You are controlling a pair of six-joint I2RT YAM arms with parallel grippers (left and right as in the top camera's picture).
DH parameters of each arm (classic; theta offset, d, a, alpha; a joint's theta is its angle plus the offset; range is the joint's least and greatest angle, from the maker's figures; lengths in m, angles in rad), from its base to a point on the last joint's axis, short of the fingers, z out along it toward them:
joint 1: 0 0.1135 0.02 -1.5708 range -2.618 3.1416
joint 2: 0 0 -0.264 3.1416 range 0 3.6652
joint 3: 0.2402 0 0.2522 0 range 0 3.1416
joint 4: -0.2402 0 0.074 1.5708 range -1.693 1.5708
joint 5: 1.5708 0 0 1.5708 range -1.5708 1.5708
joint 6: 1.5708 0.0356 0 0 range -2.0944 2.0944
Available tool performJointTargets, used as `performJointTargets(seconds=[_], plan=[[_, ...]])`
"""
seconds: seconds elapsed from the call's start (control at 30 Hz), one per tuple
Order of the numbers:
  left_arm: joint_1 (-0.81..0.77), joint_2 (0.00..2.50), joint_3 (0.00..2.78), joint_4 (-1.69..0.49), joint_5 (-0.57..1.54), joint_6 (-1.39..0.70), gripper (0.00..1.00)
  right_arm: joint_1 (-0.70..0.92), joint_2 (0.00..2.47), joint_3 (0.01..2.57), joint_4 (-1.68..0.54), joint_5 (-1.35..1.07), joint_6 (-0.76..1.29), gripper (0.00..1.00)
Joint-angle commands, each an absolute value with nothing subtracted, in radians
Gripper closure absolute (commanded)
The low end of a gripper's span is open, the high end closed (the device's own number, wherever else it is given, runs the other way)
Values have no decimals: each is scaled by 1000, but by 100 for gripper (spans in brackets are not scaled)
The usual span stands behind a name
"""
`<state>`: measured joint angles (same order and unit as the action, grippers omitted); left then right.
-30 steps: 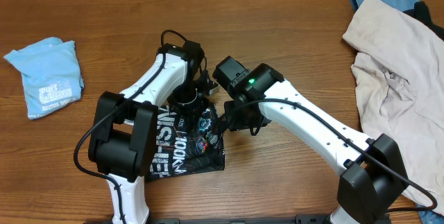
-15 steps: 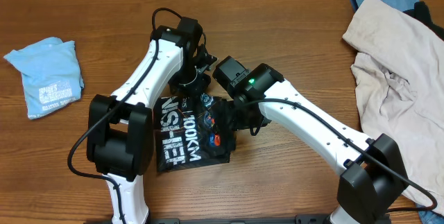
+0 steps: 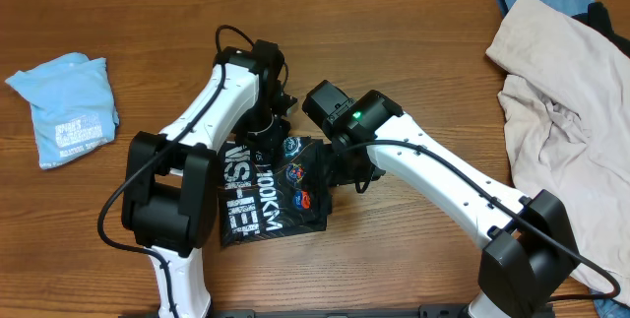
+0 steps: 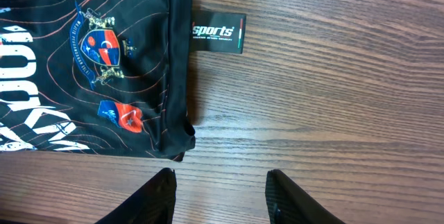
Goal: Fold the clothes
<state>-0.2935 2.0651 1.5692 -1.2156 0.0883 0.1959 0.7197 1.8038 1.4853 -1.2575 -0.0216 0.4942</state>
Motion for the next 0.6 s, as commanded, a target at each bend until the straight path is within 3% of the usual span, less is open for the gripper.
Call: performJointTargets(seconds=[0.0,0.1,0.23,0.43,0.57], plan=[[-270,2068,1555,-1219,34,160,60,711,1797,1489,-1260,-17,498,54],[-265,2068,1546,-1218,7,142,66,711,1797,1489,-1266,-28,493,54],[-264,2057,1568,-1213,-6,101,67,712,1797,1489,-1245,-145,456,55],[-261,2040,1646,-1223,26,111,52,748,1797,1475,-1167,-213,454,56],[-261,2040,1653,-1229,26,127,49,760,1797,1425,-1113,-283,473,56]])
